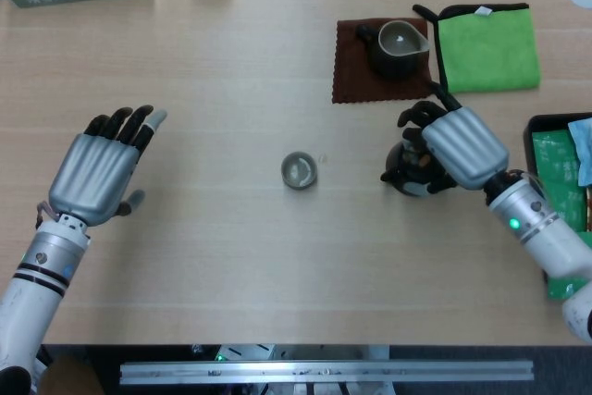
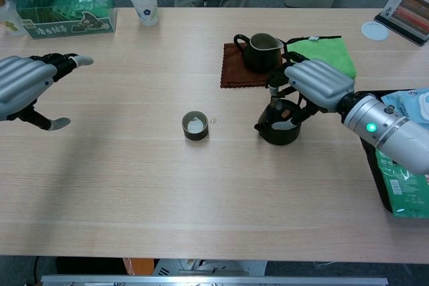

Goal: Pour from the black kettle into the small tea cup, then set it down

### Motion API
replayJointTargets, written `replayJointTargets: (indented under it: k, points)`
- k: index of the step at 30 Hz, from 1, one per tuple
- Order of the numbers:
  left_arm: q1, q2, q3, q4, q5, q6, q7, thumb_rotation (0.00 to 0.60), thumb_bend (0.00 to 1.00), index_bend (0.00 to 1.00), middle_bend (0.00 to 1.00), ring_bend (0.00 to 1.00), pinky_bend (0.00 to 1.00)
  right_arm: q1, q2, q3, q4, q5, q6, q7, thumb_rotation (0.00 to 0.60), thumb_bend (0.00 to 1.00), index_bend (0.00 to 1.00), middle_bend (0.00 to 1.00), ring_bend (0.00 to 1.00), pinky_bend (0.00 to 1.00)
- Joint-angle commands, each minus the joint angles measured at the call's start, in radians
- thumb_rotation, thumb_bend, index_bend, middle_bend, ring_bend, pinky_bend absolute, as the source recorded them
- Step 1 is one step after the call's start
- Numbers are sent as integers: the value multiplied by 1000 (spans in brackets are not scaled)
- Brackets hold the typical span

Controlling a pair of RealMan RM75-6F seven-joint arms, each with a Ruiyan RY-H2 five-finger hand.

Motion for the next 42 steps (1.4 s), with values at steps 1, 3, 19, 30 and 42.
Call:
replayJointTargets:
  k: [1, 3, 19, 30, 42]
  points:
    - [-1, 1, 0, -1, 1, 1, -1, 600, 232, 7, 79, 102, 192, 6, 8, 2, -8, -2, 1, -45, 481, 0, 596, 335, 239, 0]
    - [-1, 1, 0, -2, 2, 1, -2, 600, 232, 7, 79, 102, 192, 7, 13, 3, -18, 3, 0, -63, 480, 0, 533, 326, 231, 0]
    - [4, 16, -2, -6, 11, 16, -18, 600, 232, 7, 79, 102, 192, -14, 57, 7, -104, 69, -5, -123, 494, 0, 0, 46, 5, 0]
    - [63, 15, 9, 58, 157, 136, -122, 600, 232, 7, 84, 102, 192, -118, 200, 12, -269, 117, 150, -217, 600, 0, 0, 37, 0, 0]
    - [164, 0, -10, 178, 272, 336, -272, 600, 232, 7, 87, 103, 192, -309, 359, -29, -345, 64, 414, -154, 600, 0, 0, 56, 0, 0]
